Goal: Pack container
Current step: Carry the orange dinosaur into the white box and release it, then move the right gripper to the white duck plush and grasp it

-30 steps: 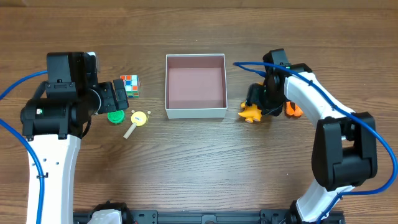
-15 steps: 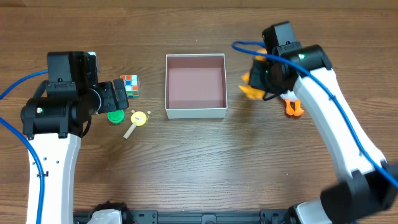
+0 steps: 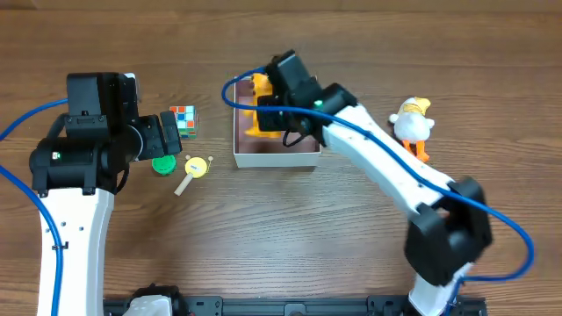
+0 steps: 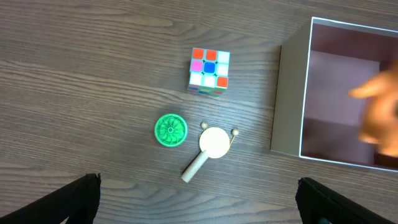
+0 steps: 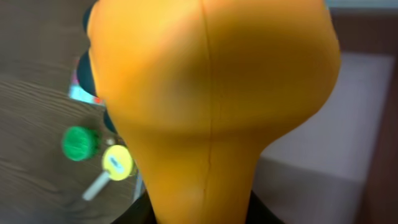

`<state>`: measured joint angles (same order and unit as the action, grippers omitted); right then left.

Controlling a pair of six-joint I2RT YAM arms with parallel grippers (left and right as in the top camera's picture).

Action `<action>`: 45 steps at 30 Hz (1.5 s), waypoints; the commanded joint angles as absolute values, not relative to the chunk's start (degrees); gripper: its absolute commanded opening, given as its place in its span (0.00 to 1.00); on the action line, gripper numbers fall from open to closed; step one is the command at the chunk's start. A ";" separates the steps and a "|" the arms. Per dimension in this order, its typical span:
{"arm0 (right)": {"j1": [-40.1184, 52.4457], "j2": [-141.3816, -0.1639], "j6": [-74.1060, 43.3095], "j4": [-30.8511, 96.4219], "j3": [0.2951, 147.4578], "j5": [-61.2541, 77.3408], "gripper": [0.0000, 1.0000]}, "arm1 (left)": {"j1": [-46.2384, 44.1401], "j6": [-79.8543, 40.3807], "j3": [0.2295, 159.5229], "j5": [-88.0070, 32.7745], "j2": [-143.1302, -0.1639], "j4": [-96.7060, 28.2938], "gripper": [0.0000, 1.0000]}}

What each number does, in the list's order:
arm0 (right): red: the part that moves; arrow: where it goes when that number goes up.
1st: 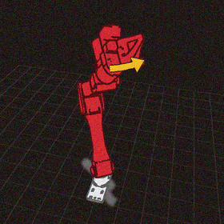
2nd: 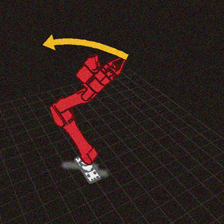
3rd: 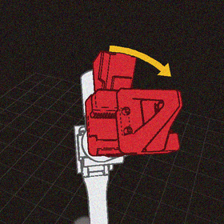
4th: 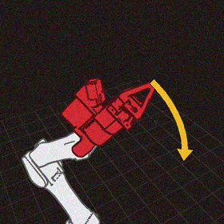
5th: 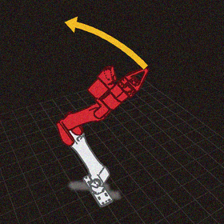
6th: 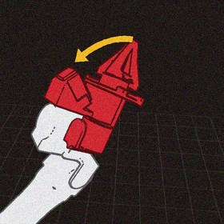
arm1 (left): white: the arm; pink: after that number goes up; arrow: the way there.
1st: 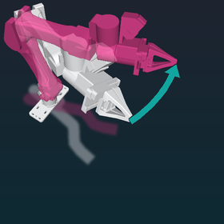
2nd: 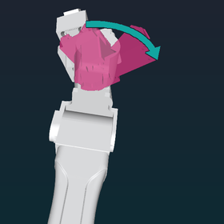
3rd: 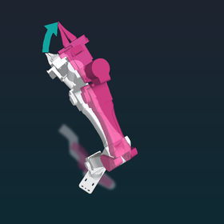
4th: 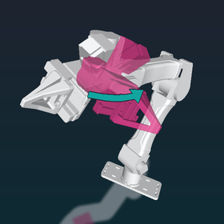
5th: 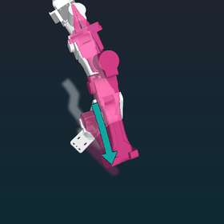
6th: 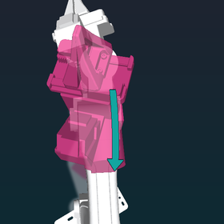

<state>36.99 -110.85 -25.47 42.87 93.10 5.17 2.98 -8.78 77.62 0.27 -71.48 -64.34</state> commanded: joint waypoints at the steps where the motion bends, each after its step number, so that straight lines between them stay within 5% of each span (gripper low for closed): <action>1: 36.82 -115.44 -25.76 41.34 93.34 10.04 0.34 | 2.66 -7.68 78.91 0.80 -71.90 -64.29 1.00; 7: 36.82 -121.32 -25.19 39.22 93.34 13.80 0.43 | 2.66 -7.68 78.91 0.80 -71.90 -64.29 1.00; 9: 36.80 -121.21 -24.18 38.81 93.51 13.87 0.59 | 2.66 -7.68 78.91 0.80 -71.90 -64.31 1.00; 14: 36.73 -121.19 -23.53 40.75 96.29 13.82 0.77 | 2.66 -7.68 78.91 0.80 -71.90 -64.29 1.00; 25: 33.36 -118.32 -22.33 66.92 120.62 -1.43 0.83 | 2.66 -7.70 78.91 0.80 -71.90 -64.31 1.00; 31: 18.11 -116.11 -23.05 80.31 121.89 -7.46 0.87 | 2.66 -7.68 78.91 0.80 -71.90 -64.29 1.00; 38: 2.20 -116.11 -25.45 79.42 114.24 -4.21 0.95 | 2.66 -7.68 78.91 0.80 -71.90 -64.31 1.00; 45: -2.28 -116.16 -24.29 65.45 96.29 -1.89 1.00 | 2.66 -7.68 78.91 0.80 -71.90 -64.31 1.00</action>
